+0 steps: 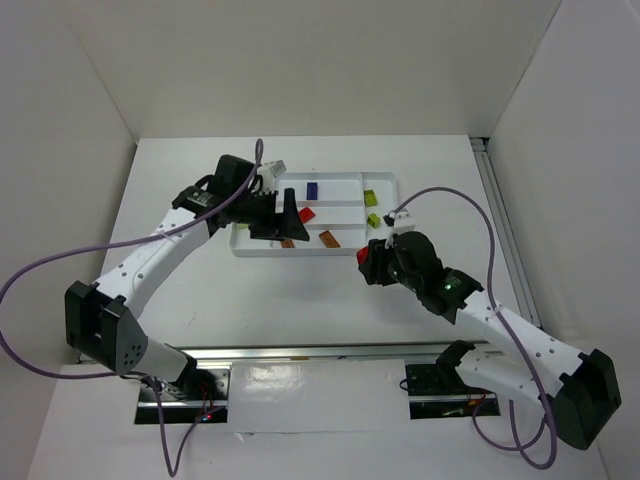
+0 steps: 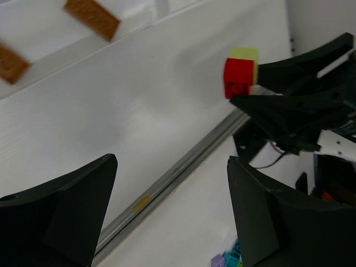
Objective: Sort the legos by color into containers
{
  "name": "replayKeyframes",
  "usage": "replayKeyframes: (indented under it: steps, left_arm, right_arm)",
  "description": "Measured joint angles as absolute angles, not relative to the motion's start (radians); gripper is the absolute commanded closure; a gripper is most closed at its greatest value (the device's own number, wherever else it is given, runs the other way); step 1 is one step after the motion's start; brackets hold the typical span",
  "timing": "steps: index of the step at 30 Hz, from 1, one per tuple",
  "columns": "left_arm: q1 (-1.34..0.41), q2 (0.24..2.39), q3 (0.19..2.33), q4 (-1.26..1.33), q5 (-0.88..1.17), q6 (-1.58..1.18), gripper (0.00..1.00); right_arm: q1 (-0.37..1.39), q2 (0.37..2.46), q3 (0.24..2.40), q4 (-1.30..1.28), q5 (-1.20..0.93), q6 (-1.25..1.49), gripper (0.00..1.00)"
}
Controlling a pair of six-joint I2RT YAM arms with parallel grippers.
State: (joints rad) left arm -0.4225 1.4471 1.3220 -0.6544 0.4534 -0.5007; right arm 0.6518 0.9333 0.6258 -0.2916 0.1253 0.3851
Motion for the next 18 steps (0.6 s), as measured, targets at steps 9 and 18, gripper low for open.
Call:
replayKeyframes:
  steps: [9,18]
  left_arm:
    - [-0.491,1.444,1.252,-0.378,0.719,-0.533,0.06]
    - [-0.548,1.575,1.251,-0.266,0.820,-0.554,0.06]
  right_arm:
    - [0.700,0.922,0.670,-0.262,-0.008,0.343,0.67]
    - [0.711,0.926,0.678,-0.255,-0.050,0.342,0.67]
